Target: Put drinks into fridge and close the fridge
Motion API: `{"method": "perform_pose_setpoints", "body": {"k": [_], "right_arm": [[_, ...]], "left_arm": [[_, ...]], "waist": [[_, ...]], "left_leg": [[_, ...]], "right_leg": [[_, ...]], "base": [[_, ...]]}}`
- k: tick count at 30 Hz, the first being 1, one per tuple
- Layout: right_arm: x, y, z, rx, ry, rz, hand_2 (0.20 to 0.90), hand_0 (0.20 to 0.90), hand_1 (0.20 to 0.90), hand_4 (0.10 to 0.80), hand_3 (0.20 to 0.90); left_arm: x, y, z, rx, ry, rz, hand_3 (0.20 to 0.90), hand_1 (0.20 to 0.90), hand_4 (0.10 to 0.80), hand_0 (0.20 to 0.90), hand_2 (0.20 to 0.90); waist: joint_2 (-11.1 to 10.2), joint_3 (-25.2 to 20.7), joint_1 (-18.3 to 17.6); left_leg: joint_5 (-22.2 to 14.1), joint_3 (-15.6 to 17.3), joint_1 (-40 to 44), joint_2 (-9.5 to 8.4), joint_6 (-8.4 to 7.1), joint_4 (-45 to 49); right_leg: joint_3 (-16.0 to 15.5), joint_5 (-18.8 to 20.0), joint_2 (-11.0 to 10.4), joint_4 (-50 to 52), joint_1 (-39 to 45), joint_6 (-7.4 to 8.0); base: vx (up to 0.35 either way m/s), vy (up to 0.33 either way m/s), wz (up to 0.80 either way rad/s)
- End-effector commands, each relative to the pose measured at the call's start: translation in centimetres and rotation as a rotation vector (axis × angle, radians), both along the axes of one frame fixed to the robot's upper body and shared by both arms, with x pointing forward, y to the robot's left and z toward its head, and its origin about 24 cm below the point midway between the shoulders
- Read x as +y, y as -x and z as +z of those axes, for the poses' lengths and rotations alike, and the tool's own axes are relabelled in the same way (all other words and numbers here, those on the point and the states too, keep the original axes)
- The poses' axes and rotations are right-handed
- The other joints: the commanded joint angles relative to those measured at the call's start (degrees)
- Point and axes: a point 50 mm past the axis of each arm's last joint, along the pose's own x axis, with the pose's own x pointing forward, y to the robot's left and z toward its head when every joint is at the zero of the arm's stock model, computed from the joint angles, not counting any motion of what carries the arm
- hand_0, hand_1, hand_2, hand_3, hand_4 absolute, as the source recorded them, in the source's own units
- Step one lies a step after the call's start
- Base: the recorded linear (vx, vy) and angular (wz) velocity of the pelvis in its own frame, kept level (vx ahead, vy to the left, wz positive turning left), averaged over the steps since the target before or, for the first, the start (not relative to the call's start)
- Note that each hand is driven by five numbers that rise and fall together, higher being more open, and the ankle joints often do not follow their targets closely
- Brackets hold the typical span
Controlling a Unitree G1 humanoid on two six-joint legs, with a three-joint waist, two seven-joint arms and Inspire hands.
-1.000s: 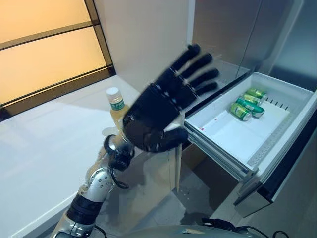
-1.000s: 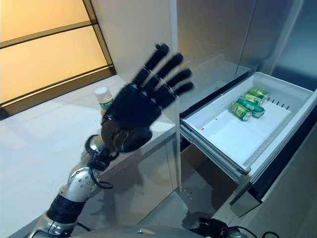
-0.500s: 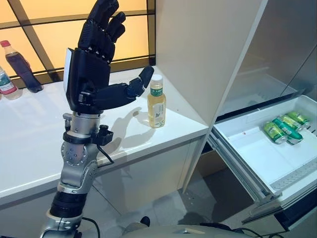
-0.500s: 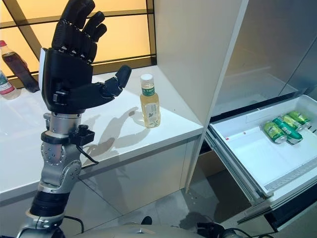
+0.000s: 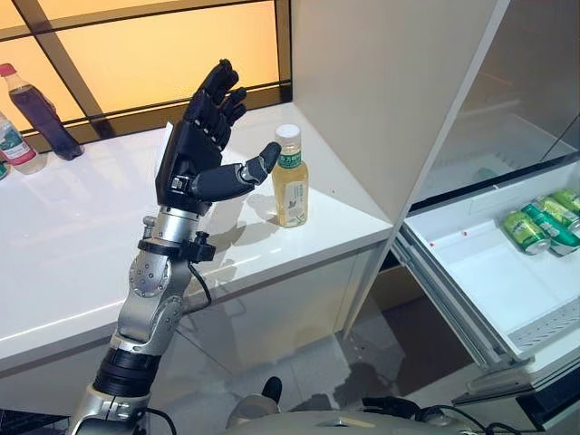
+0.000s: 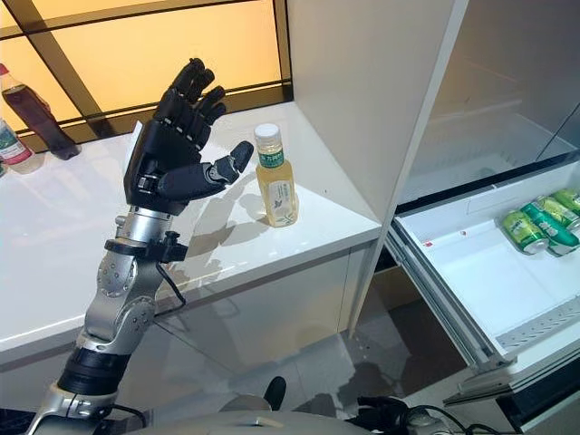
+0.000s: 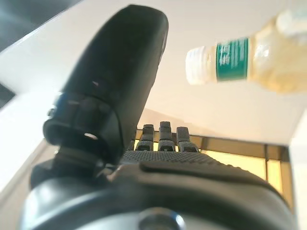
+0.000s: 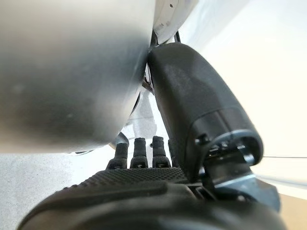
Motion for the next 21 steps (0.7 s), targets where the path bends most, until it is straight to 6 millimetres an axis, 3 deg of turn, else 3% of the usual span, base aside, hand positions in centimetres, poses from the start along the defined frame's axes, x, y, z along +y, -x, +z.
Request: {"method": "perform_pose_setpoints", "body": {"k": [1,9,21], "right_arm": [[-0.1,-1.6,0.5,-0.034,-0.009,0.063,0.9,0.9,0.9,0.8,0.9],[-0.5,-1.6,0.6,-0.03,-0.003,0.064,0.9,0.9,0.9,0.8,0.9],[-0.7,-1.6,0.6,-0.029,0.0,0.068,0.9,0.9,0.9,0.8,0.9]], "left_arm": [[0.2,0.6,2.7,-0.156,0.055,-0.052,0.9,0.9,0.8,0.9,0.9],[0.2,0.6,1.7,-0.109,0.107,-0.128,0.9,0.9,0.8,0.9,0.9],[0.0,0.7,1.5,-0.101,0.042,-0.179,0.9,0.9,0.8,0.9,0.9]], "waist": [[-3.56,-0.21,-0.92],[-3.44,0.13,-1.07],[-3.16,0.11,-1.56]], "left_leg": [[-6.56,5.26,-1.18,-1.15,0.85,5.62],[-6.4,5.76,-1.53,-0.8,0.64,6.19],[-6.39,6.0,-1.44,-0.84,0.55,6.67]], "right_leg": [[4.87,-3.14,-0.22,5.39,-2.53,-1.42],[5.61,-3.42,-0.15,5.86,-2.13,-1.46],[6.67,-3.3,-0.1,5.98,-1.88,-1.35]], "base": [[0.0,0.0,0.0],[0.002,-0.001,-0.01],[0.002,0.0,-0.03]]}}
